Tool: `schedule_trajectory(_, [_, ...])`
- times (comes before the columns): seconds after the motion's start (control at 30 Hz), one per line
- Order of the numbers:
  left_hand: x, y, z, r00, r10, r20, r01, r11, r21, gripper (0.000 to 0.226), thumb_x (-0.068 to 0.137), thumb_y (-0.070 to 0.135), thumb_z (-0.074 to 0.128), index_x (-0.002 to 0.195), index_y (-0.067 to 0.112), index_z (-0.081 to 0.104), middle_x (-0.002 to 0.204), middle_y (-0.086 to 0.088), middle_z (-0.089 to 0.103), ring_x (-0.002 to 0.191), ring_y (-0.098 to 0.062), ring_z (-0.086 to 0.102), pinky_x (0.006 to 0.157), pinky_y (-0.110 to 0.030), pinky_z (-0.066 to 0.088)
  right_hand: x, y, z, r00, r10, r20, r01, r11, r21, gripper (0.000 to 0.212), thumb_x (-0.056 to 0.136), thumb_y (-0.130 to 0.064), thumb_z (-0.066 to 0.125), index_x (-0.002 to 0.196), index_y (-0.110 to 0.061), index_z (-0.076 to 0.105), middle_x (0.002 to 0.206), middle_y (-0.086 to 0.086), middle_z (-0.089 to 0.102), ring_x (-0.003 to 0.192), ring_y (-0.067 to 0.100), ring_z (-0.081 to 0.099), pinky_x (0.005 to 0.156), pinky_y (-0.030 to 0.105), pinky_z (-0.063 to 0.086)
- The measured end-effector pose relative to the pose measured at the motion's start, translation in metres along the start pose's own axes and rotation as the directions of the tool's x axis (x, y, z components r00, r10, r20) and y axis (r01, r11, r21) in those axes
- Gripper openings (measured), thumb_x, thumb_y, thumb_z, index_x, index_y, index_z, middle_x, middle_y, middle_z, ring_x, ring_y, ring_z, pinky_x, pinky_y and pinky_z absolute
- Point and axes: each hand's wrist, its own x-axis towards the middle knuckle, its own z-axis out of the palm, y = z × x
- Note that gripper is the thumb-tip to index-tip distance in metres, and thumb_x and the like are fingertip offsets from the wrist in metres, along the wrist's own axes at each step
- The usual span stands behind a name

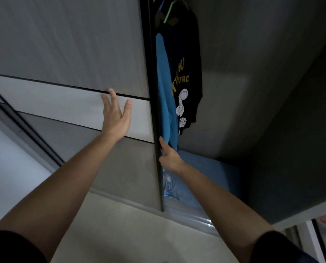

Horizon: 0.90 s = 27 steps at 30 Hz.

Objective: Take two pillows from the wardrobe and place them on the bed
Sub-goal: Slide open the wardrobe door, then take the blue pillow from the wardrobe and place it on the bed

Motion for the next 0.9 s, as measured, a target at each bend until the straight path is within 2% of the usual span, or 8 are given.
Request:
schedule_trajectory(0.2, [-0.001, -0.005, 0.012, 0.994, 0.078, -0.071, -0.081, 0.996, -0.043, 0.085, 0.09, 0.073, 0.019, 0.153, 0.022, -0.007, 0.161, -0.012, -0.016, 0.148, -0.024, -0.012, 0.121, -0.046, 0.0, -0.01, 0.007, -0.013, 0.998, -0.051, -0.042, 0.044, 0.99, -0.137, 0.082, 0.088, 0.0, 0.043, 0.156, -0.031, 0.01, 0.156, 0.008, 0.034, 0.127, 0.019, 0.049, 0.09, 0.015, 0.043])
schedule_trajectory(0.27, [-0.014, 0.002, 0.026, 0.949, 0.297, -0.105, -0.29, 0.954, 0.071, 0.082, 0.093, 0.066, 0.025, 0.154, 0.019, -0.002, 0.16, -0.017, -0.013, 0.148, -0.033, -0.011, 0.12, -0.051, 0.002, -0.02, 0.017, -0.033, 0.987, -0.071, -0.144, 0.043, 0.982, -0.186, 0.075, 0.091, -0.005, 0.047, 0.156, -0.024, 0.015, 0.155, 0.007, 0.037, 0.131, 0.023, 0.049, 0.097, 0.02, 0.042])
schedule_trajectory(0.37, [-0.036, 0.02, 0.061, 0.768, 0.635, -0.082, -0.604, 0.761, 0.237, 0.075, 0.096, 0.053, 0.039, 0.153, 0.011, 0.015, 0.158, -0.028, -0.003, 0.146, -0.045, -0.005, 0.119, -0.056, 0.007, -0.042, 0.044, -0.071, 0.957, -0.029, -0.288, -0.049, 0.964, -0.262, 0.07, 0.092, -0.011, 0.054, 0.154, -0.015, 0.021, 0.154, 0.01, 0.037, 0.137, 0.026, 0.042, 0.103, 0.019, 0.034])
schedule_trajectory(0.5, [-0.043, 0.043, 0.097, 0.776, 0.619, -0.119, -0.538, 0.749, 0.385, 0.071, 0.096, 0.053, 0.04, 0.152, 0.013, 0.023, 0.158, -0.027, 0.006, 0.142, -0.053, -0.004, 0.116, -0.06, 0.002, -0.081, 0.084, -0.124, 0.896, 0.054, -0.44, -0.213, 0.923, -0.321, 0.067, 0.093, -0.018, 0.056, 0.152, -0.007, 0.026, 0.152, 0.018, 0.04, 0.138, 0.031, 0.04, 0.112, 0.031, 0.033])
schedule_trajectory(0.6, [-0.048, 0.051, 0.124, 0.666, 0.742, 0.071, -0.671, 0.554, 0.493, 0.063, 0.097, 0.048, 0.036, 0.147, 0.01, 0.032, 0.157, -0.024, 0.015, 0.147, -0.039, 0.007, 0.116, -0.06, 0.0, -0.112, 0.112, -0.157, 0.847, 0.091, -0.523, -0.3, 0.895, -0.329, 0.063, 0.093, -0.019, 0.056, 0.15, -0.008, 0.031, 0.151, 0.017, 0.041, 0.139, 0.031, 0.04, 0.112, 0.033, 0.033])
schedule_trajectory(0.67, [-0.061, 0.058, 0.148, 0.554, 0.784, 0.279, -0.811, 0.433, 0.393, 0.052, 0.097, 0.044, 0.036, 0.135, 0.011, 0.051, 0.148, -0.019, 0.04, 0.141, -0.033, 0.032, 0.116, -0.055, 0.017, -0.127, 0.131, -0.175, 0.824, 0.113, -0.555, -0.344, 0.879, -0.331, 0.062, 0.093, -0.021, 0.056, 0.15, -0.01, 0.033, 0.15, 0.017, 0.042, 0.138, 0.031, 0.04, 0.112, 0.033, 0.033])
schedule_trajectory(0.77, [-0.08, 0.063, 0.182, 0.617, 0.696, 0.367, -0.787, 0.559, 0.262, 0.039, 0.096, 0.036, 0.043, 0.108, 0.008, 0.068, 0.115, -0.01, 0.068, 0.114, -0.031, 0.059, 0.096, -0.042, 0.044, -0.138, 0.16, -0.192, 0.793, 0.146, -0.591, -0.392, 0.865, -0.313, 0.061, 0.093, -0.023, 0.057, 0.149, -0.011, 0.035, 0.148, 0.017, 0.044, 0.135, 0.033, 0.043, 0.11, 0.036, 0.037])
schedule_trajectory(0.9, [-0.085, 0.062, 0.218, 0.679, 0.588, 0.44, -0.728, 0.616, 0.3, 0.042, 0.097, 0.037, 0.042, 0.121, 0.008, 0.061, 0.119, -0.008, 0.065, 0.11, -0.027, 0.058, 0.092, -0.04, 0.046, -0.13, 0.193, -0.207, 0.8, 0.198, -0.567, -0.406, 0.874, -0.268, 0.06, 0.094, -0.026, 0.057, 0.148, -0.014, 0.036, 0.148, 0.015, 0.044, 0.134, 0.032, 0.044, 0.109, 0.037, 0.038])
